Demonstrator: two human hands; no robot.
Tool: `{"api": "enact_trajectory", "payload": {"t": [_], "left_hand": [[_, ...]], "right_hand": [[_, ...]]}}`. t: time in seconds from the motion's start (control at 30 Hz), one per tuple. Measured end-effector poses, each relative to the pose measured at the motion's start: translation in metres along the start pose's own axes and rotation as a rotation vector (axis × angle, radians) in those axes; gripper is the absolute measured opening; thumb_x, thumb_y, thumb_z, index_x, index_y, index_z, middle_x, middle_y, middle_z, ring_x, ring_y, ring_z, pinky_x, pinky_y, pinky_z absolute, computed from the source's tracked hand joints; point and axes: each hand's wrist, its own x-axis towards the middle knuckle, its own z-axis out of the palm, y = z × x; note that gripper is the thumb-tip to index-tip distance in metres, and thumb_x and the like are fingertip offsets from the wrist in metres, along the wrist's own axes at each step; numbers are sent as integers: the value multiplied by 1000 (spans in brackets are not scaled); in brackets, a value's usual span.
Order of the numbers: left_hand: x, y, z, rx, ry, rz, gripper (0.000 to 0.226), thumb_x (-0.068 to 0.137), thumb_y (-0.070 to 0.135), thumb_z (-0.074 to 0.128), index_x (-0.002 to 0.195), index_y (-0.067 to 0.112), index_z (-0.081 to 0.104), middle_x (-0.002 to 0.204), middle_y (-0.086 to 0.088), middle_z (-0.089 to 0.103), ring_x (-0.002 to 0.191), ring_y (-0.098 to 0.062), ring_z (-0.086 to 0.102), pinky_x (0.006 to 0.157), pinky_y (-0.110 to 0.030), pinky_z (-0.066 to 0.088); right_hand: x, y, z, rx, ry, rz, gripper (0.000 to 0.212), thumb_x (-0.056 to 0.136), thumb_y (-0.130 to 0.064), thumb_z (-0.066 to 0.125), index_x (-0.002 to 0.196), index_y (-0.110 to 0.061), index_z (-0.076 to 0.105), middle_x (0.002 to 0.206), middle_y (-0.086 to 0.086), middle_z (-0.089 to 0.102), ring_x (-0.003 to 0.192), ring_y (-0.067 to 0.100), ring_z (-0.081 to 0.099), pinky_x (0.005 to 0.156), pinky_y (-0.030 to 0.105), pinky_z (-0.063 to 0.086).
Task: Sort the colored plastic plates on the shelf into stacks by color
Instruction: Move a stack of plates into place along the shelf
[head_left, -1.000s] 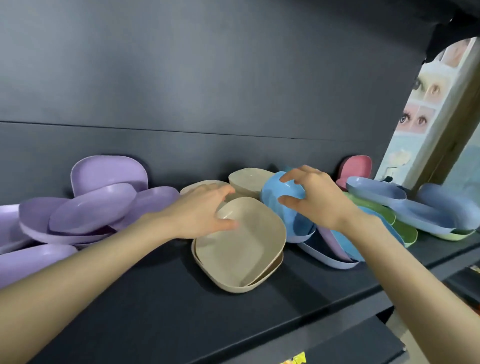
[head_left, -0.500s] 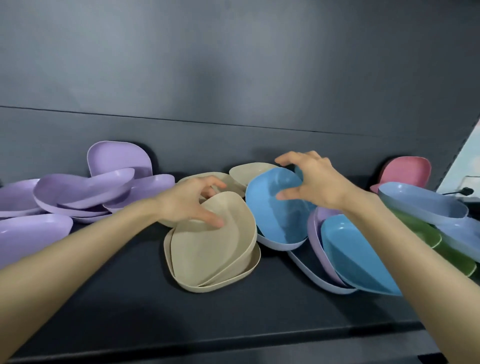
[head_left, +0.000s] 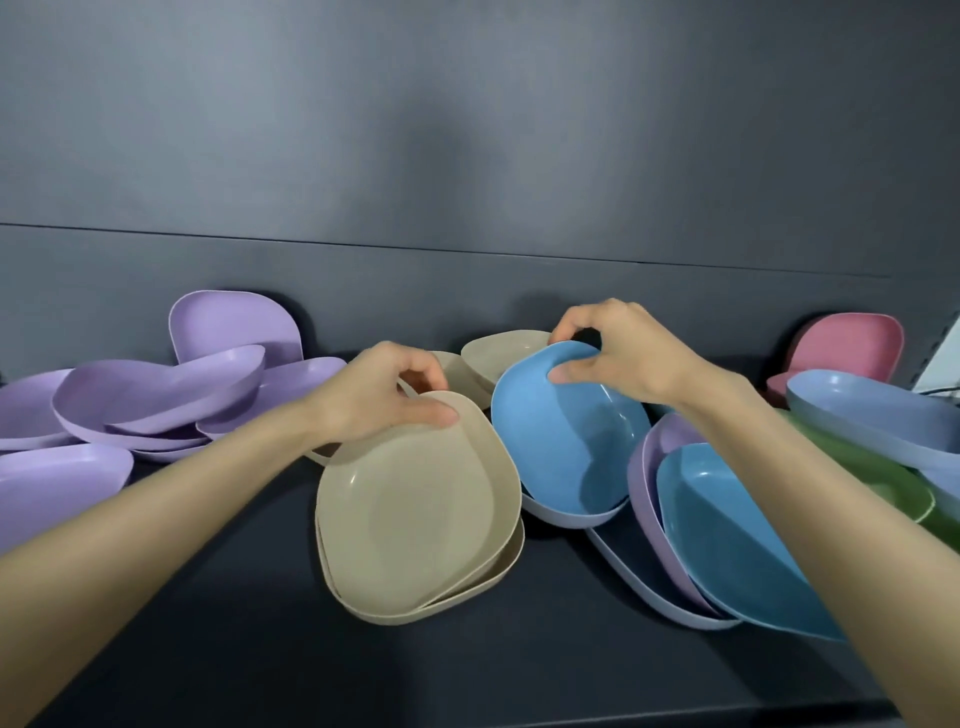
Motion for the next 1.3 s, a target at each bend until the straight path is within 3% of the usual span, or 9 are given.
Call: {"api": "enact_trajectory", "payload": {"t": [0.13, 0.33, 0.5, 0.63, 0.73, 0.9, 1.07, 1.17, 1.3], "left_hand": [[-3, 6, -11, -100, 23, 10, 18, 80, 16, 73, 78, 3, 61, 71, -4, 65, 63, -6, 57, 63, -18, 47], [-12, 11, -31, -115, 4, -41, 23, 84, 37, 66, 82, 14, 68, 83, -7, 70, 72, -10, 62, 71, -32, 50], [-25, 22, -46, -45, 132, -72, 26, 92, 36, 53, 88, 12, 62, 76, -2, 64, 67, -8, 57, 63, -24, 46], [-44, 25, -56, -74, 253, -112, 10, 93, 27, 55, 91, 19, 62, 78, 5, 67, 67, -6, 61, 60, -19, 48], [-66, 25, -66, -187, 322, -188, 22, 78, 29, 66, 99, 22, 64, 90, -3, 71, 79, -19, 67, 72, -37, 53], [-109, 26, -92, -380, 424, -267, 28, 57, 15, 70, 85, 14, 72, 84, -7, 74, 72, -22, 69, 73, -39, 53], [-151, 12, -125, -470, 598, -302, 12, 77, -2, 70, 85, 6, 67, 64, 4, 72, 55, -9, 67, 48, -20, 53], [-187, -3, -149, -442, 640, -302, 10, 81, 1, 67, 88, 7, 66, 66, 4, 72, 58, -9, 67, 52, -22, 53], [-243, -23, -187, -367, 692, -287, 12, 86, 2, 62, 90, 13, 63, 69, 4, 71, 58, -7, 66, 54, -24, 51]], "right_hand": [[3, -4, -9, 134, 37, 14, 12, 76, -17, 76, 80, -16, 64, 87, -1, 70, 84, 16, 62, 71, 18, 46], [1, -11, -20, 439, 55, 26, 15, 82, -13, 71, 78, -15, 57, 70, -5, 66, 66, 12, 57, 69, 26, 45], [-4, -25, -26, 571, 142, 8, 11, 88, -14, 65, 82, -15, 56, 76, 1, 66, 67, 17, 58, 65, 32, 46], [-10, -41, -25, 565, 229, -13, 12, 90, -12, 61, 83, -19, 55, 77, -3, 64, 65, 16, 58, 63, 41, 47], [-15, -54, -21, 591, 296, -28, 19, 85, -5, 64, 85, -22, 57, 78, -8, 64, 63, 8, 59, 60, 26, 50], [-24, -85, -11, 651, 321, -21, 39, 72, 9, 65, 88, -27, 60, 82, -13, 64, 68, -3, 60, 62, 13, 50], [-28, -134, 5, 700, 322, 14, 31, 74, 5, 70, 96, -15, 64, 82, -7, 66, 62, -3, 60, 56, 10, 48], [-29, -172, 26, 738, 343, 49, 22, 76, -2, 72, 90, -17, 65, 80, -5, 67, 69, 11, 63, 64, 24, 52], [-33, -238, 63, 799, 357, 19, 18, 82, -3, 66, 93, -16, 63, 80, -7, 65, 69, 10, 59, 61, 19, 49]]}}
